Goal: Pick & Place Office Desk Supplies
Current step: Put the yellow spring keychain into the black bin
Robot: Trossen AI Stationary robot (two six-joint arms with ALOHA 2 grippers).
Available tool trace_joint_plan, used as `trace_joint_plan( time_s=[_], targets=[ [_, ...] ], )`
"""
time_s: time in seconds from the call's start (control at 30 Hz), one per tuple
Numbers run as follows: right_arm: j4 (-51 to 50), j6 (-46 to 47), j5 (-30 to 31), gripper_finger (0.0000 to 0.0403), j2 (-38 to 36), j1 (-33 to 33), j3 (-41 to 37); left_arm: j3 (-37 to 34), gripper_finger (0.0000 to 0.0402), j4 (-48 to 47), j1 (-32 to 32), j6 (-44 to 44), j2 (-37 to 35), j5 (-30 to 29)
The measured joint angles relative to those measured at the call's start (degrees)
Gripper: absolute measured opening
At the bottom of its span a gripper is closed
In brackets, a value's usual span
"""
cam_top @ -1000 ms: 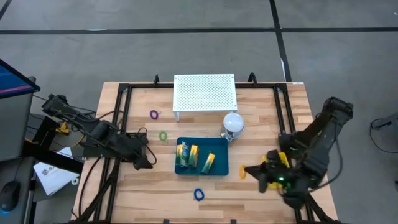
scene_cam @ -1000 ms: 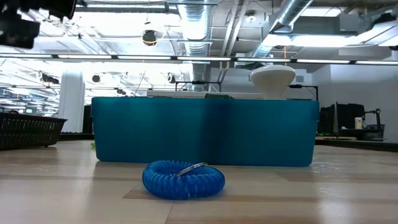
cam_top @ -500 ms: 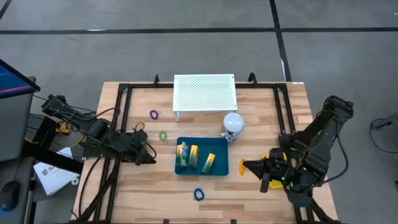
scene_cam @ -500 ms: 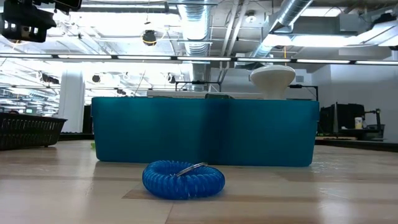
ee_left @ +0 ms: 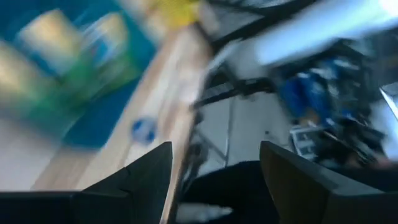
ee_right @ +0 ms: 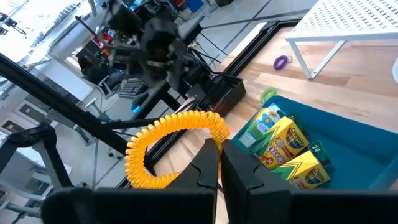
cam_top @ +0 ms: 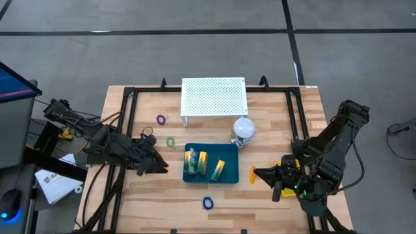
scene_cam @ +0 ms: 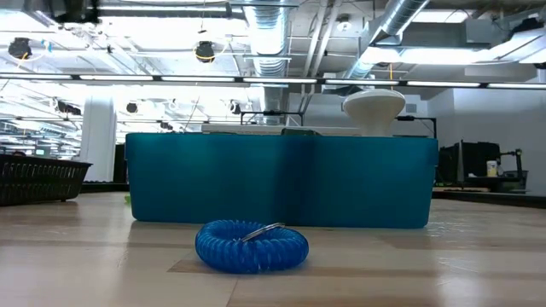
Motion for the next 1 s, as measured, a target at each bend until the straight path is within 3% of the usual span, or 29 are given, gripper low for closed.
trace_joint_plan(
  time_s=[0.17, 0.33, 0.5, 0.67, 1.0],
  targets=[
    [0.7, 0.1, 0.0, 0.0000, 0.0, 0.0, 0.0, 0.1, 0.0237, 13.8, 3.7, 21.3, 8.4, -0.1],
    [2.1, 0.0, 0.8, 0.0000, 0.0, -0.2, 0.0, 0.1, 0.0237, 27.1, 11.5, 35.2, 19.5, 1.2],
    [3.3, -0.4, 1.2, 0.0000, 0.0, -1.3, 0.0, 4.3, 0.0237, 40.3, 19.4, 38.9, 32.0, 7.2],
    [7.6, -6.9, 1.5, 0.0000, -0.4, -3.2, 0.0, 16.0, 0.0237, 40.7, 22.2, 43.9, 42.8, 15.1],
    [9.2, -13.7, 1.9, 0.0000, -2.7, -5.0, 0.0, 31.0, 0.0229, 40.8, 23.5, 47.0, 52.2, 19.4]
  ],
)
